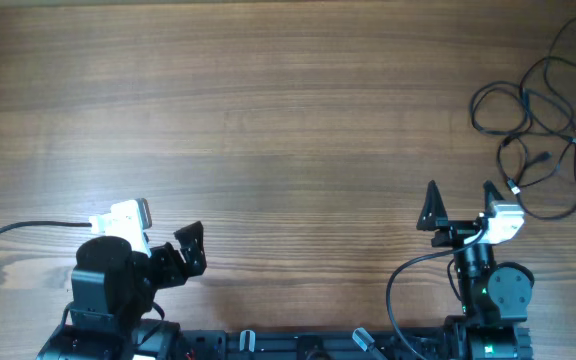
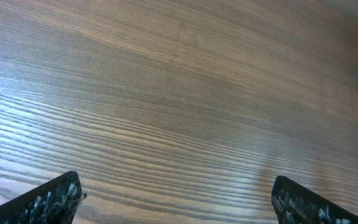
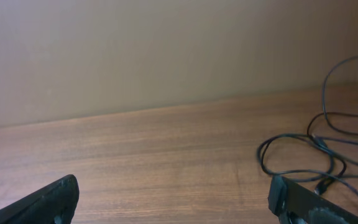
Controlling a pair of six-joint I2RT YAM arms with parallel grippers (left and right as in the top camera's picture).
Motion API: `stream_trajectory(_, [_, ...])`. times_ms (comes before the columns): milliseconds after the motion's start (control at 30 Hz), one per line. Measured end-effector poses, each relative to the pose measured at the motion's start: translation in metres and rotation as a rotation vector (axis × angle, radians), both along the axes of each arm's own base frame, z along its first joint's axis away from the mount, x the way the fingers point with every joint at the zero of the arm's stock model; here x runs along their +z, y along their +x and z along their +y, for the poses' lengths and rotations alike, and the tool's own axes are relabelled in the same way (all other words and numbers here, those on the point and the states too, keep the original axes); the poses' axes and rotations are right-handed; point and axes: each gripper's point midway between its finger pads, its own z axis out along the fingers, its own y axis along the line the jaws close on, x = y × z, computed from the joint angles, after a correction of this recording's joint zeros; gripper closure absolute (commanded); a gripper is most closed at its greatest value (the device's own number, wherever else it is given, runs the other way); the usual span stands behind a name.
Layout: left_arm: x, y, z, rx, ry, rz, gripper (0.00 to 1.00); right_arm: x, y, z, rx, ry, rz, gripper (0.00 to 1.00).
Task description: Untangle cables
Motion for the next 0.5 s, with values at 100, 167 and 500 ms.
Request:
stream_trajectory(100, [0.0, 0.0, 0.0, 0.0, 0.0, 0.0, 0.0, 0.0007, -0.0001, 0.0019, 0.011, -0.027, -0.004, 0.0])
stream_trajectory(167, [0.0, 0.0, 0.0, 0.0, 0.0, 0.0, 0.0, 0.0007, -0.0001, 0.0032, 0.018, -0.043, -0.005, 0.0])
stream_trajectory(500, [0.0, 0.0, 0.0001, 0.0, 0.0, 0.0, 0.0, 0.0007, -0.0002, 0.0036, 0.02, -0.049, -0.005, 0.0])
